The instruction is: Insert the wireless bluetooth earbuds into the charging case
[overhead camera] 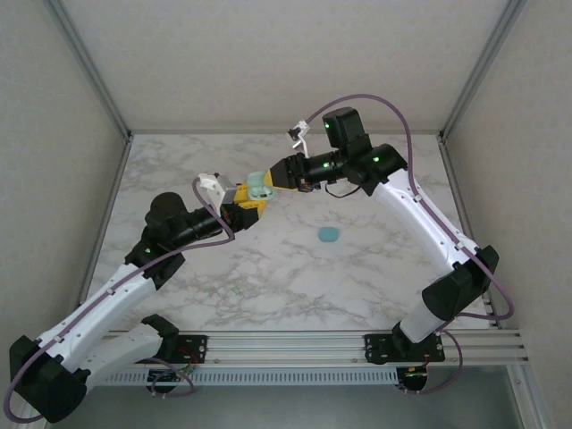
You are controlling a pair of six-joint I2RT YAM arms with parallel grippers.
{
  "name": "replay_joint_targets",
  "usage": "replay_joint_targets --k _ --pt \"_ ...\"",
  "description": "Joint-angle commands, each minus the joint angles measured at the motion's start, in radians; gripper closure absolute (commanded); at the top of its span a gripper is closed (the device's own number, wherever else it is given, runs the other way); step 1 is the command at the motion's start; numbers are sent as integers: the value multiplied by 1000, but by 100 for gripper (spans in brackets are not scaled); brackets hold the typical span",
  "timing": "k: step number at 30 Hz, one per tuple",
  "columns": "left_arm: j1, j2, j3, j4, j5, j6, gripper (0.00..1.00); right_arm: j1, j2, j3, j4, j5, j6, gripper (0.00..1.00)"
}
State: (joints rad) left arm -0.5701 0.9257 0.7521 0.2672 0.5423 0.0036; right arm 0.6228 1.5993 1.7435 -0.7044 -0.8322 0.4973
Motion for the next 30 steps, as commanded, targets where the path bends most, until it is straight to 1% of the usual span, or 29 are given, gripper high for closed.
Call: replay_joint_targets --k 1,5,10,11,14,16,17,20,23,24,25,28,30 --pt "-11 -12 35 49 10 -7 78 6 1 43 -15 30 -7 52" --pt "-11 -16 33 28 -36 -2 79 5 -28 46 -9 64 -5 47" --pt "-10 -38 19 -12 -136 7 78 -6 -126 -22 17 195 -12 46" --pt "-10 -49 11 -13 -156 8 78 -8 -145 -45 22 225 -13 46" --pt "-5 -86 -7 -31 -225 1 78 -9 -185 -137 -20 401 -11 50" --pt "0 -115 -11 -62 -271 0 78 -9 -187 -217 -36 462 7 52" --pt "4 -133 -11 -80 -292 1 78 -7 -177 -257 -39 468 15 53" --pt "17 -196 -10 -128 -327 6 77 11 -124 -369 -27 441 58 56" --pt "22 -250 10 -192 -354 17 77 91 -25 -407 -28 438 21 56" --pt "22 -261 21 -208 -358 19 77 111 7 -401 -37 444 13 57" --pt "24 -275 33 -226 -359 22 77 154 59 -388 -44 443 -5 58" --pt "24 -306 75 -272 -356 26 77 253 189 -317 -78 475 -63 59" --pt "24 -318 101 -298 -357 23 77 300 279 -251 -114 492 -82 60"
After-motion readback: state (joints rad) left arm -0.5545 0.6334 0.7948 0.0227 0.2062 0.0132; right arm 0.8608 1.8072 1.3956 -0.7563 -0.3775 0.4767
